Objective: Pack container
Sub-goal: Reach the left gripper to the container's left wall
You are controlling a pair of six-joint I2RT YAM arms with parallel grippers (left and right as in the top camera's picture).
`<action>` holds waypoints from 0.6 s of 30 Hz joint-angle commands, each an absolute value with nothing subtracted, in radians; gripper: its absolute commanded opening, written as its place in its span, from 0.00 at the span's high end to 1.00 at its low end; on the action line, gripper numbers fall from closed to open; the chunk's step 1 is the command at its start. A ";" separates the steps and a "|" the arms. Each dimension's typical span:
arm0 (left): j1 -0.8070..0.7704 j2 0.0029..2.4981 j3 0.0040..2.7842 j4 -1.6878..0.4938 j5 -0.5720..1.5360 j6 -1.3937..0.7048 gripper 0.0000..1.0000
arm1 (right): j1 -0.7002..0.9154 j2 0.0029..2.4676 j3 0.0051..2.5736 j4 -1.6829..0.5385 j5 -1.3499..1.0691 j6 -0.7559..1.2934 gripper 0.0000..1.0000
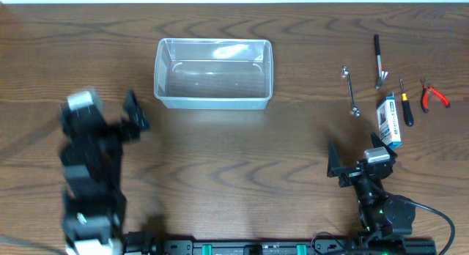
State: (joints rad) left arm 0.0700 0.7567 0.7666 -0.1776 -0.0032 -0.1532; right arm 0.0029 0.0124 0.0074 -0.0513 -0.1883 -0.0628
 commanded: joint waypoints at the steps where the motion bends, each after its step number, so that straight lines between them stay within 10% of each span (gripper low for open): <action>1: 0.068 0.964 1.064 -0.303 0.078 -0.076 0.02 | 0.001 0.006 0.005 -0.054 -0.199 -0.072 0.01; 18: 0.066 1.460 1.623 -0.913 0.285 -0.147 0.02 | 0.001 0.006 0.005 -0.054 -0.199 -0.072 0.01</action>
